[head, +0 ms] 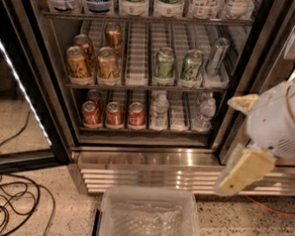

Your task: Pick redbull can from middle shelf of fridge

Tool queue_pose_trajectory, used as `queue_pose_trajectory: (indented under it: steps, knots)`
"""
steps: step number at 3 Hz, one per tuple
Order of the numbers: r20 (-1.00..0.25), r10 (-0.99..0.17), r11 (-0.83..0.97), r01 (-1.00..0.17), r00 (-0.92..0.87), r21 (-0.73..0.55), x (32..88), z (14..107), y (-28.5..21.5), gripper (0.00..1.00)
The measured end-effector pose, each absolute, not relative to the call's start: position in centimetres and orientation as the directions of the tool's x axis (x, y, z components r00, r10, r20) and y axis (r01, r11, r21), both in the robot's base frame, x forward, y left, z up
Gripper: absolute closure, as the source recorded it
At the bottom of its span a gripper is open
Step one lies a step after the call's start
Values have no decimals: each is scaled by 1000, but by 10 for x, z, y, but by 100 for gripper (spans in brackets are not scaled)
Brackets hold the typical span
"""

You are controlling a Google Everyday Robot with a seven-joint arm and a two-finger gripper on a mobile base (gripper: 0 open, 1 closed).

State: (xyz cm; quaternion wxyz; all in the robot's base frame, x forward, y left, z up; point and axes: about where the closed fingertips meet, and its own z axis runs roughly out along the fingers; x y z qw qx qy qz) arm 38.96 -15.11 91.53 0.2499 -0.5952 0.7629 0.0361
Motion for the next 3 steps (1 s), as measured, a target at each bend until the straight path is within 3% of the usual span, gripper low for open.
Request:
queue_pose_trajectory:
  steps: [3]
  knots:
    - [-759, -598, 519, -846, -258, -121, 402, 810, -78, 0]
